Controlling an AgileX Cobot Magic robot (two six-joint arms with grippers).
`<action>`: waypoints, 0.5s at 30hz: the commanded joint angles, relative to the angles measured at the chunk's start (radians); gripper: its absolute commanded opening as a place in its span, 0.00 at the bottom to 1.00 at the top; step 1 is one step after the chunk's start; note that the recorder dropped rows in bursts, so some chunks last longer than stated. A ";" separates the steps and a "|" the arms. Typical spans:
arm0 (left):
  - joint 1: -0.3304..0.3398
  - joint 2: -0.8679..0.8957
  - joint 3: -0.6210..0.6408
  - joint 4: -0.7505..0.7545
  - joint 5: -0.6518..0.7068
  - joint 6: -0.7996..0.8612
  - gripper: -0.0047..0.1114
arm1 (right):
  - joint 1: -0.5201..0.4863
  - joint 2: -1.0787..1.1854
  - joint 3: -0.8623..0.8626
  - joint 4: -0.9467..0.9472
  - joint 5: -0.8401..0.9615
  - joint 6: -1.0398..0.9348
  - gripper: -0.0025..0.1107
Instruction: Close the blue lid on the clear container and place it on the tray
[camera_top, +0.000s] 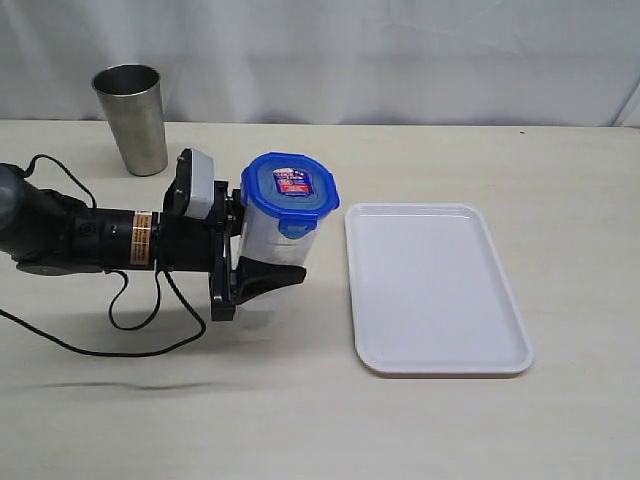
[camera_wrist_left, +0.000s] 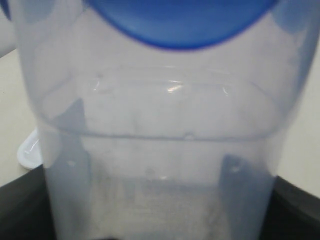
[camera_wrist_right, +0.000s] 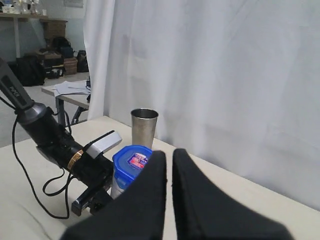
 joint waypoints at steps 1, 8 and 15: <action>-0.007 -0.015 -0.007 -0.023 -0.036 0.005 0.04 | 0.001 -0.117 0.090 0.019 -0.015 0.009 0.06; -0.007 -0.015 -0.007 -0.021 -0.036 0.005 0.04 | 0.001 -0.199 0.142 0.050 -0.015 0.009 0.06; -0.007 -0.015 -0.007 -0.015 -0.036 0.005 0.04 | 0.001 -0.210 0.142 0.050 -0.015 0.009 0.06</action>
